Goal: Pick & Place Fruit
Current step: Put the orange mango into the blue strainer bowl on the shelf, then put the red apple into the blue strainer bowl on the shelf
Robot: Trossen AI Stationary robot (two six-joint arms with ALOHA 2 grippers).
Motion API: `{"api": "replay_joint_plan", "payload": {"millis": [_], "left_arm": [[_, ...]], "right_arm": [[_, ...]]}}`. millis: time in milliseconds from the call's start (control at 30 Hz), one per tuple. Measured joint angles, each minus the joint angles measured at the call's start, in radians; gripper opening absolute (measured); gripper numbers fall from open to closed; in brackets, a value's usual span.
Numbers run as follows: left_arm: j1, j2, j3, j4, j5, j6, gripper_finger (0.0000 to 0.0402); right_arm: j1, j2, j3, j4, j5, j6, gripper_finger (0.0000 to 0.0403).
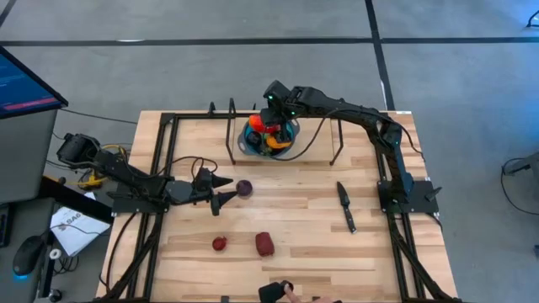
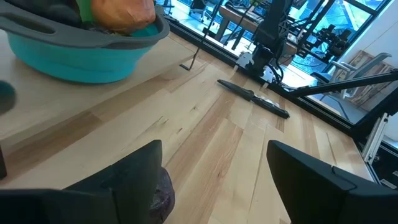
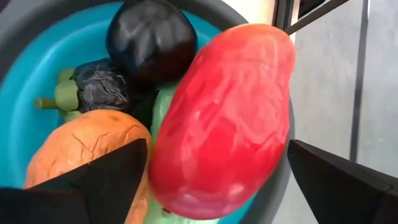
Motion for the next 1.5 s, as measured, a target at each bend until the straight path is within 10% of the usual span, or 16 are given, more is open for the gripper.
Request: {"api": "replay_joint_plan", "payload": {"millis": [1000, 1500], "left_arm": [[-0.002, 0.0, 0.0, -0.001, 0.006, -0.003, 0.0285], [-0.087, 0.0, -0.003, -0.006, 0.005, -0.004, 0.0285]], "right_arm": [[0.154, -0.021, 0.235, -0.469, 0.048, 0.16, 0.0388], [0.456, -0.177, -0.048, -0.172, -0.303, 0.322, 0.0388]]}}
